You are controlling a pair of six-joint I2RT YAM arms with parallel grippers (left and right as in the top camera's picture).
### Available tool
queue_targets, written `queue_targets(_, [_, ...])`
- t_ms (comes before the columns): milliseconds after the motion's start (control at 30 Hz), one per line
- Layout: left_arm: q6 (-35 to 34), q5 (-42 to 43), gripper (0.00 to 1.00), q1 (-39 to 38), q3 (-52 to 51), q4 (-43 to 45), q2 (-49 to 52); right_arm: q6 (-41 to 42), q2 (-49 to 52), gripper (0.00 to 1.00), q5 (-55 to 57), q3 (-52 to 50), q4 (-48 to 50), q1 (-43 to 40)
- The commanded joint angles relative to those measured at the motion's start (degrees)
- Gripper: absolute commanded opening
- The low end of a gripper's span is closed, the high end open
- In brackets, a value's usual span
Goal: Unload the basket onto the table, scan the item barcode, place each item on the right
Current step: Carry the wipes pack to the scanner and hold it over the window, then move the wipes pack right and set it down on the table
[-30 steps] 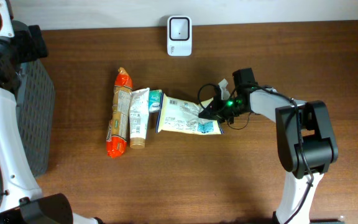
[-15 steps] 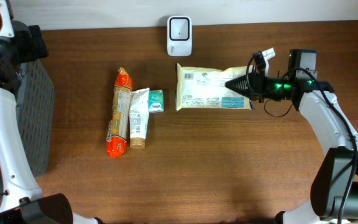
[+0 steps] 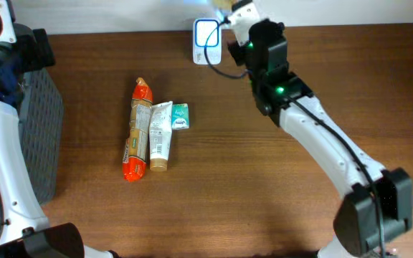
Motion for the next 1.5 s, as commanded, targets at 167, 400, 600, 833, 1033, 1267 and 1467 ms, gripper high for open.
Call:
queue_targets(167, [0.76, 0.24, 0.99, 0.04, 0.87, 0.09, -0.96, -41.64, 15.74, 0.04, 12.31, 0.98, 25.03, 6.10])
queue_targets(400, [0.76, 0.24, 0.99, 0.04, 0.87, 0.11, -0.96, -60.13, 27.74, 0.04, 10.99, 3.87, 36.04, 6.14])
queue_targets(600, [0.76, 0.24, 0.99, 0.04, 0.87, 0.11, -0.96, -62.40, 30.86, 0.04, 11.10, 10.69, 38.86, 4.48])
queue_targets(833, [0.76, 0.24, 0.99, 0.04, 0.87, 0.11, -0.96, -63.17, 30.86, 0.04, 10.80, 11.32, 37.90, 3.80])
queue_targets(1033, [0.76, 0.24, 0.99, 0.04, 0.87, 0.11, -0.96, -62.66, 30.88, 0.04, 13.29, 11.30, 33.27, 3.87])
queue_targets(1267, [0.76, 0.24, 0.99, 0.07, 0.87, 0.11, -0.96, -60.96, 30.40, 0.04, 13.62, 11.32, 34.91, 3.98])
queue_targets(1467, [0.76, 0.24, 0.99, 0.04, 0.87, 0.11, -0.96, -40.39, 8.22, 0.04, 29.16, 11.32, 17.57, 4.26])
